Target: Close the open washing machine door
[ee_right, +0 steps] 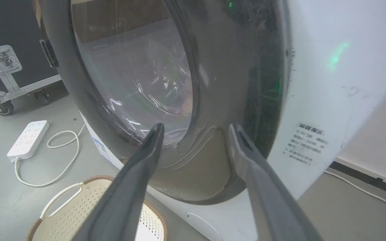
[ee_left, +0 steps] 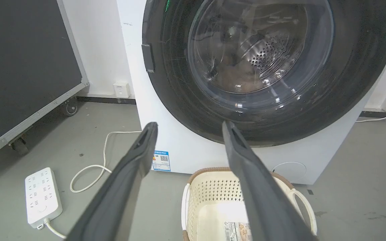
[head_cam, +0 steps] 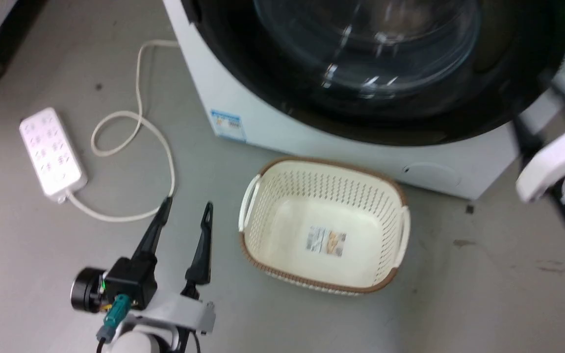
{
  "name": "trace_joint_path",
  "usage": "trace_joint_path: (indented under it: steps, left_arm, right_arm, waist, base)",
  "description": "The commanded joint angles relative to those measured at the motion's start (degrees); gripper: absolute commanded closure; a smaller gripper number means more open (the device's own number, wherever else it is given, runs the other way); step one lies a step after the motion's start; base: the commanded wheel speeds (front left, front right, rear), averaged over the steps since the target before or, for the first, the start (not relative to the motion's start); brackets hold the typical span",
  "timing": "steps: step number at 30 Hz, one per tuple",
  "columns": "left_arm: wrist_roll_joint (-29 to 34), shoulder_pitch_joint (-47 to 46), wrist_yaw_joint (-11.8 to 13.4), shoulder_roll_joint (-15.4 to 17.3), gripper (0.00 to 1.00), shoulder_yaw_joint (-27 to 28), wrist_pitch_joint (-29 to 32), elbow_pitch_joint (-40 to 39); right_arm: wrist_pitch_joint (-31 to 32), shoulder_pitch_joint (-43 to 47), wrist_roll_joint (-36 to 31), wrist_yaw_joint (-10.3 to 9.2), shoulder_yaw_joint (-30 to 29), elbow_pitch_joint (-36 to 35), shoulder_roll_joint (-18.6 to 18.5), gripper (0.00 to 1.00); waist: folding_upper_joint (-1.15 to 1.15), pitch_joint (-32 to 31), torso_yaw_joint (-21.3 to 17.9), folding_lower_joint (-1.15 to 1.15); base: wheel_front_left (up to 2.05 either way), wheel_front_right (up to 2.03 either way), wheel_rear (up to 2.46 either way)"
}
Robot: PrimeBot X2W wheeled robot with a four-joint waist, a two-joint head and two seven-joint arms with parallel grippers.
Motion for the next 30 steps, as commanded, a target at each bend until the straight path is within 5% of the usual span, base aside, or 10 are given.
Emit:
trace_joint_path:
  steps: [1,10,19,30]
  left_arm:
    - [0.15,0.90,-0.20,0.11,0.00,0.30,-0.26,0.45]
    - [-1.17,4.84,-0.56,0.30,0.00,2.00,-0.26,5.16]
    - [-0.45,7.29,-0.91,0.87,0.00,1.98,-0.26,4.19]
    - [-0.11,8.46,-0.87,0.55,0.00,2.49,-0.26,4.11]
  right_arm:
    - [-0.74,2.02,0.47,-0.05,0.29,-0.65,0.29,0.00]
    - [-3.37,20.57,-3.80,-0.05,-4.76,-15.82,2.65,0.00]
    - [-3.48,39.64,-17.04,-0.05,-14.80,-33.44,13.13,0.00]
    - [-3.49,46.33,-22.19,-0.05,-19.20,-37.60,20.74,0.00]
  waist:
    - [0.00,-3.67,-2.82,0.01]
    - [0.00,-10.51,-8.12,0.01]
    - [0.00,-13.15,-10.98,0.01]
    - [0.00,-13.97,-12.41,0.01]
  base:
    - [0.00,0.00,0.00]
    - [0.00,0.00,0.00]
    - [0.00,0.00,0.00]
    - [0.00,0.00,0.00]
